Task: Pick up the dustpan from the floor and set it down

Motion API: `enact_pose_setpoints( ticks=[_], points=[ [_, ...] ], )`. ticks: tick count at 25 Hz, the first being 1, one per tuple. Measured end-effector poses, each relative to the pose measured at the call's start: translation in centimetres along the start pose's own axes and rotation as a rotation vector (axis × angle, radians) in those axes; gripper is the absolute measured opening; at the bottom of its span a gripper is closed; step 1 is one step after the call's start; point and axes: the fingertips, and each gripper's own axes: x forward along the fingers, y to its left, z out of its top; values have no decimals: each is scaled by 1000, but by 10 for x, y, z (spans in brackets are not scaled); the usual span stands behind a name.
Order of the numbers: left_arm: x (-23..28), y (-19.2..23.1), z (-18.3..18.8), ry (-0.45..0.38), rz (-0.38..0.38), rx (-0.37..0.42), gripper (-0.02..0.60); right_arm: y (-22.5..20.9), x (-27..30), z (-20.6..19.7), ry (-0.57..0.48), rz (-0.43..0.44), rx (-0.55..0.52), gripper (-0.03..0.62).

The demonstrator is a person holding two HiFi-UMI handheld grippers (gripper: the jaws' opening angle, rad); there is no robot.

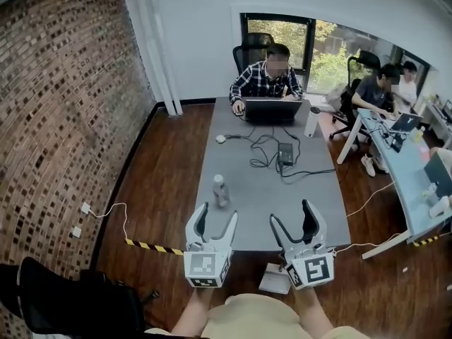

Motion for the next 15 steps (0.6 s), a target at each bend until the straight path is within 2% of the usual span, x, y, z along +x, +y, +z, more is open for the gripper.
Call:
enact_pose_setpoints(
  ticks=[7,15],
  points=[
    [-1,2,-7,6,-13,-36,305,0,2,-7,29,0,9,367],
    [5,0,-16,28,-45,-35,305,-1,-1,-27,67,-21,49,364]
  ],
)
